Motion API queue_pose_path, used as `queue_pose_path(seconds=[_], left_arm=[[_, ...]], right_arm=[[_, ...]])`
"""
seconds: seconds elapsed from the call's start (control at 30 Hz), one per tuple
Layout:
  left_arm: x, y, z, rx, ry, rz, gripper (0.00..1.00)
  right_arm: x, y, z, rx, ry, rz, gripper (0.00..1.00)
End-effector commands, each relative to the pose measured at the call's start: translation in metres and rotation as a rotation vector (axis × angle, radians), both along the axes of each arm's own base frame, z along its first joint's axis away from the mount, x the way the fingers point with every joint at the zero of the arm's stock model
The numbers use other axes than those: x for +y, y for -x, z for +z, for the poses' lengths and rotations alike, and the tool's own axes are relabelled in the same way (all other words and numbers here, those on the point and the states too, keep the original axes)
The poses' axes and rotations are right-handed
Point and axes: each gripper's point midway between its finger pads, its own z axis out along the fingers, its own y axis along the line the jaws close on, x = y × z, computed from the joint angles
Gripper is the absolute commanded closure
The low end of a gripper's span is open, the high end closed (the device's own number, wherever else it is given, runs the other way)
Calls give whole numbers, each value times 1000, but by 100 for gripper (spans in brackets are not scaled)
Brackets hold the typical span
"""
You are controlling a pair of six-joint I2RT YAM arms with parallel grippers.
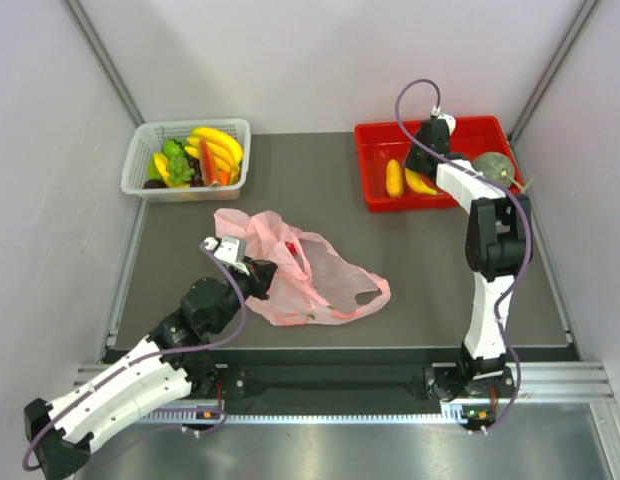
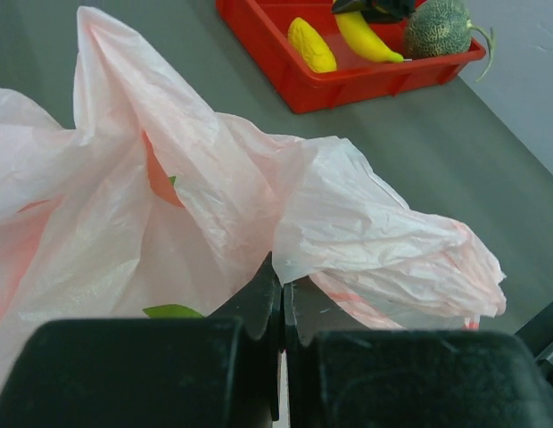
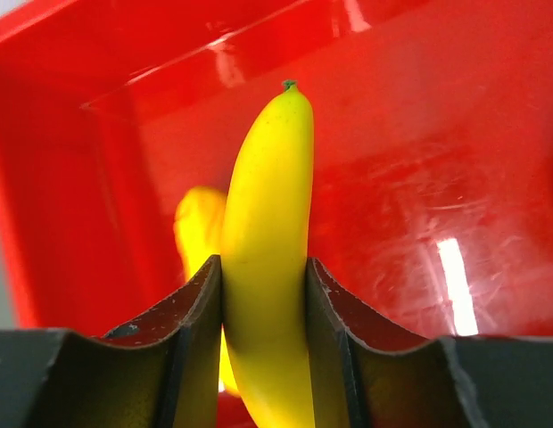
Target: Untie the knot of the plastic bag and take out the fruit
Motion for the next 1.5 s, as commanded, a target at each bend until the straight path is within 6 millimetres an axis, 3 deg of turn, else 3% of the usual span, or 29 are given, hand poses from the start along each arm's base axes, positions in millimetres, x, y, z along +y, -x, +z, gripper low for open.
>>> queue_pose_path(seconds=[0.0, 0.13, 0.23, 0.27, 0.37, 0.5, 0.53, 0.57, 0.6, 0.63, 0.67, 0.7, 0.73, 0.77, 0.83, 0.87, 0.9, 0.93, 0.97, 1.0, 1.03, 1.07, 1.13, 1.17, 1.23, 1.27, 1.37, 1.43, 1.47], left_arm=[[-3, 3, 32, -65, 28, -30, 100], [-3, 2, 37, -69, 27, -29, 100], [-1, 2, 42, -75, 37, -21, 100], [0, 2, 44, -78, 42, -18, 100], [4, 2, 52, -86, 67, 1, 100], [8, 3, 57, -103, 68, 13, 100], [9, 3, 60, -106, 71, 17, 100], [9, 2, 62, -108, 72, 20, 100], [10, 4, 64, -111, 73, 15, 100], [11, 6, 59, -93, 50, 10, 100], [11, 7, 58, -90, 46, 4, 100], [11, 9, 58, -90, 43, -3, 100], [12, 10, 60, -92, 41, -4, 100], [14, 11, 58, -82, 28, -6, 100], [17, 13, 64, -83, 35, -1, 100], [18, 15, 62, -69, 27, 0, 100], [19, 17, 64, -68, 28, -7, 100], [20, 18, 68, -66, 30, -7, 100], [21, 20, 68, -60, 25, -10, 100], [23, 21, 62, -37, 3, -8, 100], [26, 21, 64, -30, 6, 7, 100], [29, 21, 63, -17, 7, 21, 100], [32, 21, 58, 3, -5, 36, 100], [33, 21, 56, 11, -6, 43, 100], [32, 20, 52, 27, -2, 44, 100], [31, 20, 50, 33, 0, 46, 100], [25, 16, 38, 66, -1, 48, 100], [23, 11, 28, 102, -2, 73, 100], [21, 9, 24, 117, -6, 78, 100]], right_arm=[[-22, -28, 28, -76, 65, -51, 95], [-28, -47, 21, -36, 92, -44, 87], [-30, -47, 18, -30, 102, -35, 56], [-30, -46, 23, -40, 104, -33, 35], [-28, -39, 41, -67, 115, -7, 1], [-21, -15, 74, -120, 92, 48, 0], [-18, 0, 62, -87, 82, 70, 0], [-8, 15, 91, -136, 61, 108, 0], [6, 26, 97, -152, 40, 169, 0], [17, 48, 79, -107, 37, 211, 0], [45, 70, 105, -161, 29, 288, 0], [59, 85, 105, -166, 50, 347, 0], [75, 109, 86, -121, 46, 411, 0], [103, 133, 99, -147, 39, 493, 3], [133, 166, 96, -150, -8, 610, 8], [153, 198, 88, -136, -31, 683, 17], [165, 216, 85, -138, -45, 746, 21], [173, 238, 68, -107, -50, 800, 24], [189, 265, 76, -130, -48, 865, 29], [194, 279, 75, -138, -38, 899, 31], [192, 293, 62, -118, -24, 902, 33], [197, 309, 77, -169, -42, 919, 40], [194, 327, 73, -169, -61, 917, 53], [198, 340, 85, -206, -94, 936, 67], [204, 356, 82, -215, -115, 979, 77], [212, 369, 86, -223, -134, 1020, 87], [236, 393, 85, -226, -163, 1118, 99], [248, 399, 87, -237, -173, 1144, 100], [256, 407, 78, -207, -170, 1169, 100]])
